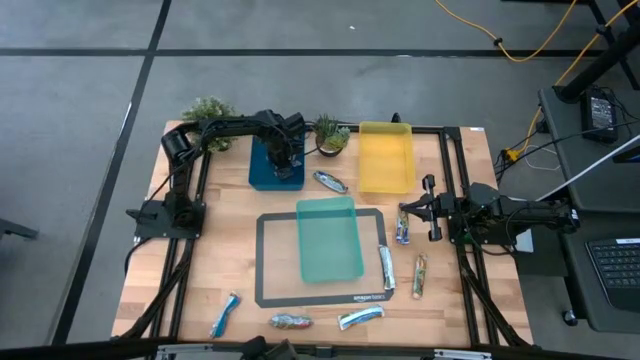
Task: Pick and place Granola Bars by type
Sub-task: Put the red granola bar into the dark blue bin
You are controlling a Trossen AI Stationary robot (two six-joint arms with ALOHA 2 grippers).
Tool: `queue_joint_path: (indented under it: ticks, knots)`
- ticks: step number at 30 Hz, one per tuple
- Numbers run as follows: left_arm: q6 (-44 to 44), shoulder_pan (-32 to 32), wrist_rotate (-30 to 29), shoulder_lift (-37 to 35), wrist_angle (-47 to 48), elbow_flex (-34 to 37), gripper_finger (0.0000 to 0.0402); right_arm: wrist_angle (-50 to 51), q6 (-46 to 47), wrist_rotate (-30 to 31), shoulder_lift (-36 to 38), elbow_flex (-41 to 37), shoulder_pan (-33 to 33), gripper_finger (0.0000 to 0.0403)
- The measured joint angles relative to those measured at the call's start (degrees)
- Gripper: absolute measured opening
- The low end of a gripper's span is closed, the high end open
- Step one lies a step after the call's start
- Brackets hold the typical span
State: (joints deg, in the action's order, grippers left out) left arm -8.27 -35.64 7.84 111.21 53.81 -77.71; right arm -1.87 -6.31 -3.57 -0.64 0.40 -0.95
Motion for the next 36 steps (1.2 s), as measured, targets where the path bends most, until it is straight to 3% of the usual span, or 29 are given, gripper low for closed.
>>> queue_joint_path:
  ticks: [7,16,22,27,36]
  knots:
    - [-0.7,0.7,-0.7,0.4,0.1,0.0,0.0088,0.0,0.0,0.0,0.0,0.0,0.0,0.0017]
    - [-1.1,0.8,-1.4,-1.1,6.0,-0.8,0.0173,0.0,0.0,0.0,0.0,0.0,0.0,0.0017]
    - [0.9,0.8,-3.3,-7.9,6.6,-0.9,0.0199,0.0,0.0,0.0,0.0,0.0,0.0,0.0017]
    - [4.7,2.4,-1.3,-16.7,9.4,-0.9,0.0197,0.0,0.0,0.0,0.0,0.0,0.0,0.0016]
    - [9.1,6.6,-3.0,-28.6,8.4,-0.7,0.0195,0.0,0.0,0.0,0.0,0.0,0.0,0.0016]
